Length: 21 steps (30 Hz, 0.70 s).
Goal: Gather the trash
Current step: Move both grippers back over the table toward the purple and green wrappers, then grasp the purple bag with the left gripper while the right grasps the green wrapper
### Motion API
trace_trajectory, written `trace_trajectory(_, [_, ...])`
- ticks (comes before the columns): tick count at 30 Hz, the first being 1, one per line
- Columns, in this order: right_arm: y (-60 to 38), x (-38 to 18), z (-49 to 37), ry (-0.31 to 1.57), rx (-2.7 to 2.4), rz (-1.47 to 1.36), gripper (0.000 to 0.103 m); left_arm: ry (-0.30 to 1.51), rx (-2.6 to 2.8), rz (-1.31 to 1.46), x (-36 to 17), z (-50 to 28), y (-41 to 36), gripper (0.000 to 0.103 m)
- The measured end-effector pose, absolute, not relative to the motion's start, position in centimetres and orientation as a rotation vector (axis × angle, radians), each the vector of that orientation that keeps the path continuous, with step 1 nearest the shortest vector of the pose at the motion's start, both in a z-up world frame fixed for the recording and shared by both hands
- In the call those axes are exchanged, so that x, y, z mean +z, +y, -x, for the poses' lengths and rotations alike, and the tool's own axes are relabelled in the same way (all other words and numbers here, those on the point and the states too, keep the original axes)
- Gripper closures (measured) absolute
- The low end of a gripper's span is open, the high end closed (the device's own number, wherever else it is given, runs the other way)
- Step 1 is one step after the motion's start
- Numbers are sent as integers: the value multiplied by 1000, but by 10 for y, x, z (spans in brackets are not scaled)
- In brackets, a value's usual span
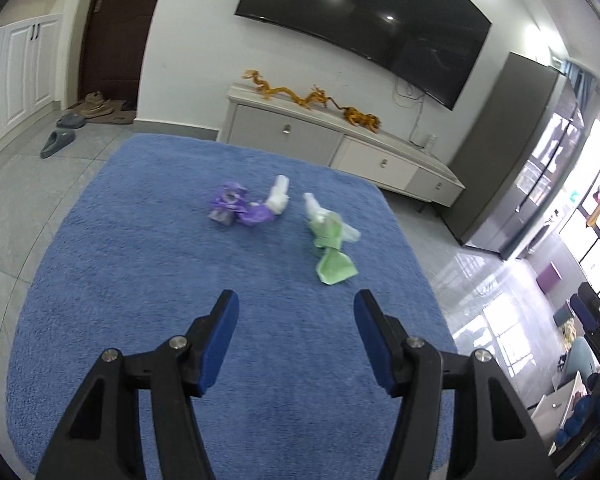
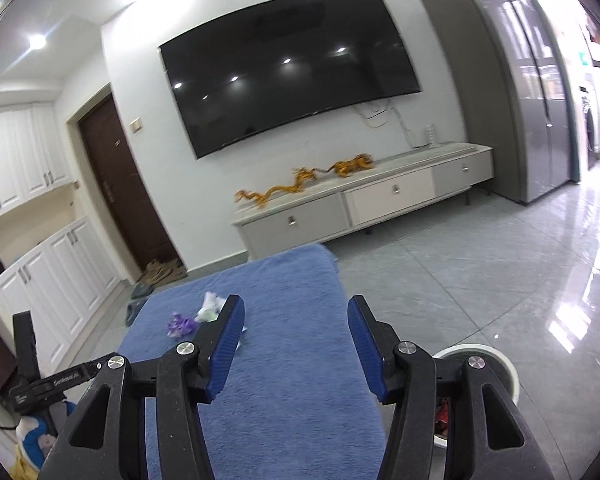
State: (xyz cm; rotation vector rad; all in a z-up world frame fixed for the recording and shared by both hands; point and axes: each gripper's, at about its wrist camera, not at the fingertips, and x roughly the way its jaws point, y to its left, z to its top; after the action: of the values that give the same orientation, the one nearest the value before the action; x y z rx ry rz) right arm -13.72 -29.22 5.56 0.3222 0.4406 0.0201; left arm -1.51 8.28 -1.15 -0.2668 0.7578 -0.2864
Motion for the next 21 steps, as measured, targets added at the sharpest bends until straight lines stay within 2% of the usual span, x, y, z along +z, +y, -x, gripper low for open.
trace_trajectory(4, [-271, 46, 105, 492, 104, -289, 47, 767, -243, 264, -24, 2, 97, 37])
trace_trajectory(16, [-177, -24, -29, 700, 388, -219, 47, 837, -204, 250, -64, -84, 113, 37])
trace_trajectory(18, [-162, -39, -51, 730, 426, -203, 40, 833, -208, 232, -64, -103, 110, 37])
trace_trajectory(21, [-144, -59, -75, 761, 444, -163, 40, 836, -215, 206, -67, -130, 104, 34])
